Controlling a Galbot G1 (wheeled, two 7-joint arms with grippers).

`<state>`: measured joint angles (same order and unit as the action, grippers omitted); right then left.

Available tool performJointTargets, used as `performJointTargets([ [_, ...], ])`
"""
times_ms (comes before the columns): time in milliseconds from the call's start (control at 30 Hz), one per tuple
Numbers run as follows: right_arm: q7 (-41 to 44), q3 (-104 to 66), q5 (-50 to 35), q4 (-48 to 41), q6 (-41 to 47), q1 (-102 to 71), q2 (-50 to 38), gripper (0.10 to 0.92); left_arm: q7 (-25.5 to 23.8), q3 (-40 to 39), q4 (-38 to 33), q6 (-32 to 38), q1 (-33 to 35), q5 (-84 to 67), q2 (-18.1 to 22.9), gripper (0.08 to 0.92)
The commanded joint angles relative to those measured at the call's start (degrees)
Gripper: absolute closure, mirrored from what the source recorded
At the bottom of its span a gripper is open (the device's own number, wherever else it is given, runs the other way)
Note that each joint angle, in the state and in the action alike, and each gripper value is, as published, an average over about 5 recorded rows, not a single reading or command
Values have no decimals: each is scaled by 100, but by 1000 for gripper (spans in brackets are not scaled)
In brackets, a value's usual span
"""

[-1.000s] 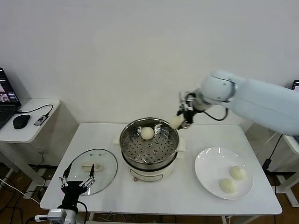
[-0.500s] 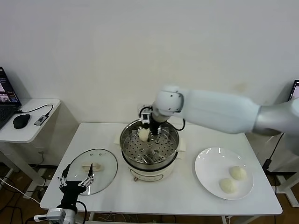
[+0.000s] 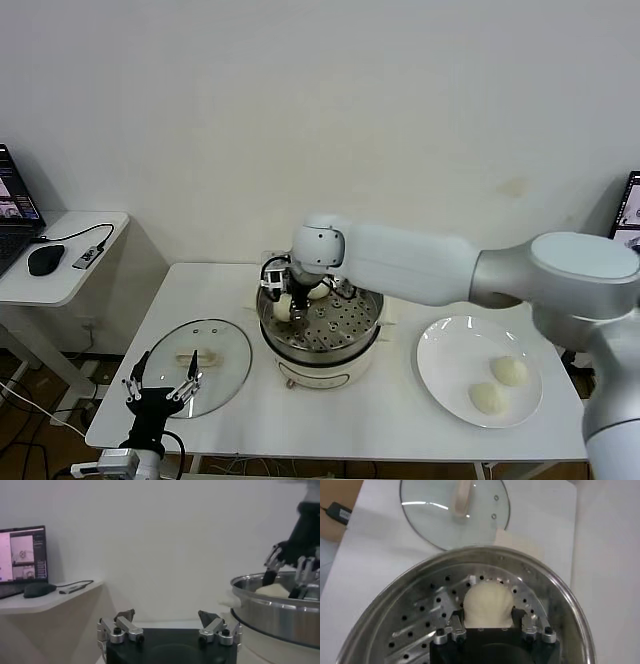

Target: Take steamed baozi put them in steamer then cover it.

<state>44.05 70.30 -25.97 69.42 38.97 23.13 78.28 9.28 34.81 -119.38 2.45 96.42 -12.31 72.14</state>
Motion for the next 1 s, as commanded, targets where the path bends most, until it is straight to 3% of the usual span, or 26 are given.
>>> performJointTargets([
  [33, -23, -21, 99, -314, 5, -197, 268, 366, -3, -7, 0, 17, -2, 3, 3, 177],
  [267, 768, -103, 350, 227, -130, 397, -290, 212, -2, 2, 10, 16, -12, 0, -17, 177],
  [667, 1858, 406, 784, 2009, -1080, 1966, -2964, 203, -3, 0, -15, 33, -43, -5, -84, 177],
  [1000, 2088, 565, 1877, 3138, -1782, 1526, -5338, 203, 0, -135, -6, 42, -20, 92, -96, 177],
])
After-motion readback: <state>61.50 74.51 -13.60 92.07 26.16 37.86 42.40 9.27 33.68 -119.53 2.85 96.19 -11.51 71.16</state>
